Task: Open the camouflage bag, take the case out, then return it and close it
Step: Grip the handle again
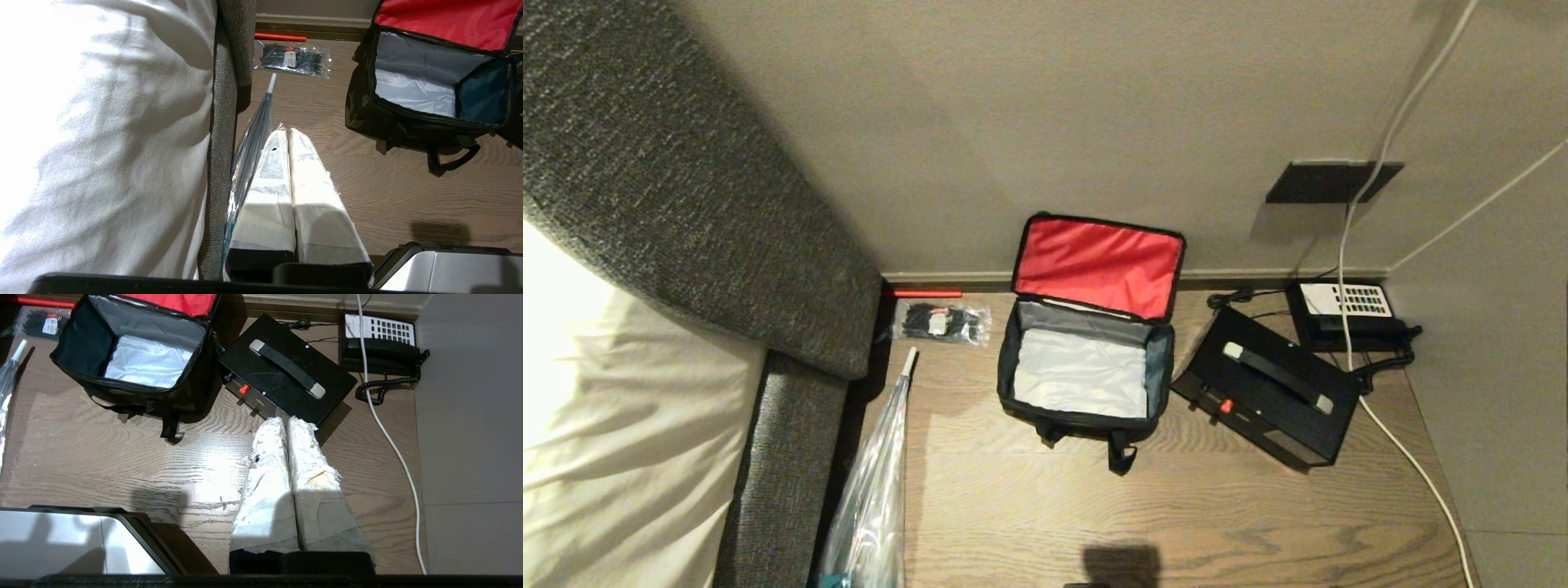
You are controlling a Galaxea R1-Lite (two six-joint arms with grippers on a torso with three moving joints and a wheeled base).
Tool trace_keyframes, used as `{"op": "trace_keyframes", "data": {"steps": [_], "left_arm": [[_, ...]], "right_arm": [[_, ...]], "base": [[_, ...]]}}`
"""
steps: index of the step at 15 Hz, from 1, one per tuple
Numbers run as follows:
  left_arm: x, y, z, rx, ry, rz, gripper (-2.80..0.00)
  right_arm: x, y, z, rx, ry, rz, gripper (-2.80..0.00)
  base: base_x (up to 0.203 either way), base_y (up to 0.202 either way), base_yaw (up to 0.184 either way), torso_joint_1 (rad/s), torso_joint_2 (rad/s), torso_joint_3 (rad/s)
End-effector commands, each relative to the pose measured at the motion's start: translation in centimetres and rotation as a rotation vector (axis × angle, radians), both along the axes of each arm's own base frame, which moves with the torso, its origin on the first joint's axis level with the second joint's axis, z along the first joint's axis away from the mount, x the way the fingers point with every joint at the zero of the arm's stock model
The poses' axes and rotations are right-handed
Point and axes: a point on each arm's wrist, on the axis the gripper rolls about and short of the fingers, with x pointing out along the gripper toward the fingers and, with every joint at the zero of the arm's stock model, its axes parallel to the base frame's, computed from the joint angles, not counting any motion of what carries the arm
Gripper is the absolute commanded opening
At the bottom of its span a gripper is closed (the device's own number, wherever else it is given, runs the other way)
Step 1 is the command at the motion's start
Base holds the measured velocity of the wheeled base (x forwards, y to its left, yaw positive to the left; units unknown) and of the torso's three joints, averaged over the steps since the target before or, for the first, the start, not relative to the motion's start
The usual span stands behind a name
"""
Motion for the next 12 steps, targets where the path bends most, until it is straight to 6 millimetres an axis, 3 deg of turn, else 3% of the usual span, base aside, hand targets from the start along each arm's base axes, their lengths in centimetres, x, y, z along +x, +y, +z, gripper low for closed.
{"op": "trace_keyframes", "data": {"steps": [1, 2, 4, 7, 8, 9, 10, 12], "left_arm": [[0.0, 0.0, -0.1, 0.0, 0.001, 0.0, -2.8], [0.0, 0.0, -0.1, 0.0, 0.0, 0.001, -2.8], [0.0, 0.0, -0.1, 0.0, 0.001, 0.0, -2.8], [0.0, 0.0, -0.1, 0.0, 0.0, 0.001, -2.8], [0.0, 0.0, 0.0, 0.0, -0.001, 0.002, -2.8], [0.0, 0.0, 0.0, 0.0, -0.001, 0.0, -2.8], [0.0, 0.0, -0.1, -0.001, 0.001, 0.002, -2.8], [0.0, 0.0, -0.1, 0.0, 0.0, 0.0, -2.8]], "right_arm": [[0.0, 0.0, 0.0, -0.016, -0.004, -0.001, -2.8], [0.0, 0.0, 0.2, 0.001, -0.007, -0.01, -2.8], [-1.1, 0.0, 2.6, 0.014, -0.052, 0.001, -2.8], [-6.6, 0.2, 8.8, 0.048, -0.077, 0.106, -2.8], [-8.5, 0.3, 10.3, 0.065, -0.106, 0.142, -2.8], [-9.5, 0.4, 10.3, 0.089, -0.03, 0.195, -2.8], [-9.5, 0.6, 9.7, 0.122, 0.126, 0.239, -2.8], [-7.7, 0.6, 12.1, 0.194, 0.29, 0.273, -2.8]], "base": [[0.0, 0.0, 0.0, 0.0, 0.0, 0.0], [0.0, 0.0, 0.0, 0.0, 0.0, 0.0], [0.0, 0.0, 0.0, 0.0, 0.0, 0.0], [0.0, 0.0, 0.0, 0.0, 0.0, 0.0], [0.0, 0.0, 0.0, 0.0, 0.0, 0.0], [0.0, 0.0, 0.0, 0.0, 0.0, 0.0], [0.0, 0.0, 0.0, 0.0, 0.0, 0.0], [0.0, 0.0, 0.0, 0.0, 0.0, 0.0]]}}
